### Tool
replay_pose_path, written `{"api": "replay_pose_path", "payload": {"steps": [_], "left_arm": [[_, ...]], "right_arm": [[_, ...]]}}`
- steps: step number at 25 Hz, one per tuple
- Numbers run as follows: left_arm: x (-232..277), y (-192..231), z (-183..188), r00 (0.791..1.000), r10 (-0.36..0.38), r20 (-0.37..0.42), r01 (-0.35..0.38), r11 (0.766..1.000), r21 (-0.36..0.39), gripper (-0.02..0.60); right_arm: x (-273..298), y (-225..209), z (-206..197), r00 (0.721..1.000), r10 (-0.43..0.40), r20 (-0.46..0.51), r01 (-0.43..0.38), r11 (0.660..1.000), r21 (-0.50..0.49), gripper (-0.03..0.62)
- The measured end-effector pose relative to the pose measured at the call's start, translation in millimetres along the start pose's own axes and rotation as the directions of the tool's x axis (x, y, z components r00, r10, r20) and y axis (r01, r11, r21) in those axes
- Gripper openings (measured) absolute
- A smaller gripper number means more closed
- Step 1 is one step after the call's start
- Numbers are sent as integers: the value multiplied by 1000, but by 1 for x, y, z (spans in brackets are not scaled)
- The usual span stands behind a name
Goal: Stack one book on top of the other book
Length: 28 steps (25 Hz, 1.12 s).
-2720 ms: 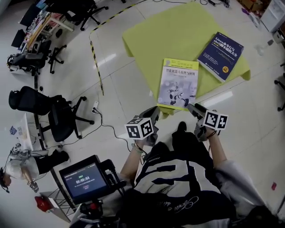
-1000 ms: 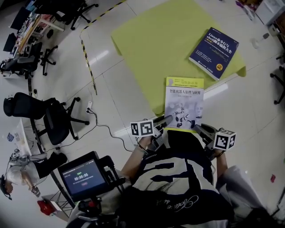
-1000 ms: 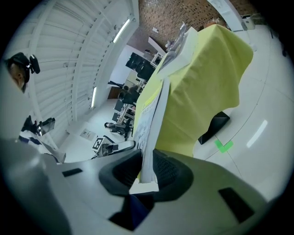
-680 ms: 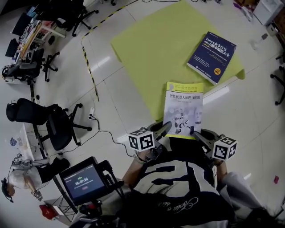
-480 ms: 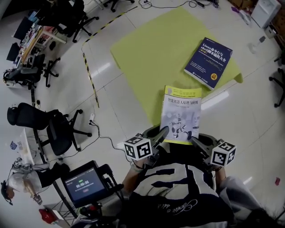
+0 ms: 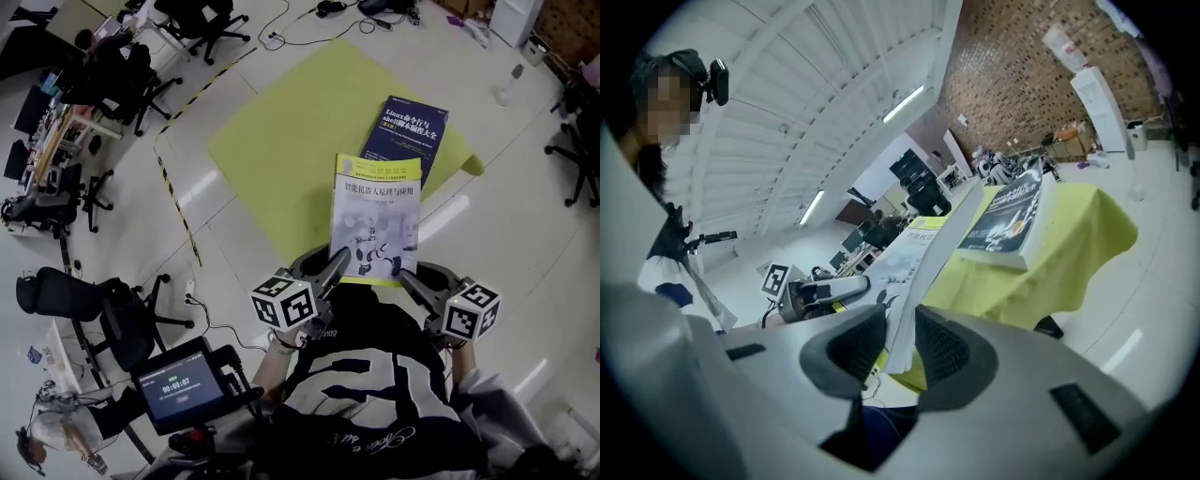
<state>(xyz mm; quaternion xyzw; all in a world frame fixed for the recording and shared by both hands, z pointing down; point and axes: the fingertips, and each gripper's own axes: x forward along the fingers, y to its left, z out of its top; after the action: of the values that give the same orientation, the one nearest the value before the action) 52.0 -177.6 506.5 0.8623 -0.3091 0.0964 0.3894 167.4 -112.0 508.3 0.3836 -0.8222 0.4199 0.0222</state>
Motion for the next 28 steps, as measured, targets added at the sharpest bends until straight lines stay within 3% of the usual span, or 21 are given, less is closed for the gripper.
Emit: {"api": "replay_pose_path", "payload": {"steps": [5,13,16,20,24,28], "left_arm": [[102,-12,59,997,-56,-56,61,994,90,127],[162,15,57,983,-96,-154,119,982,147,127],[183,31,49,978,-76,-195,104,985,136,127],[220,53,55,970,4,-244,39,984,172,127],[246,62,59,965,20,-261,11,993,115,133],[234,74,27,970,45,-239,-20,994,103,140]], "right_arm": [[-10,-70,74,993,-95,63,95,995,5,94],[9,-120,74,965,-244,100,238,969,69,95],[20,-144,69,955,-283,91,272,955,117,95],[33,-181,79,946,-322,33,313,936,160,95],[29,-208,91,950,-303,80,268,918,291,95],[33,-215,48,936,-333,111,285,906,312,102]]}}
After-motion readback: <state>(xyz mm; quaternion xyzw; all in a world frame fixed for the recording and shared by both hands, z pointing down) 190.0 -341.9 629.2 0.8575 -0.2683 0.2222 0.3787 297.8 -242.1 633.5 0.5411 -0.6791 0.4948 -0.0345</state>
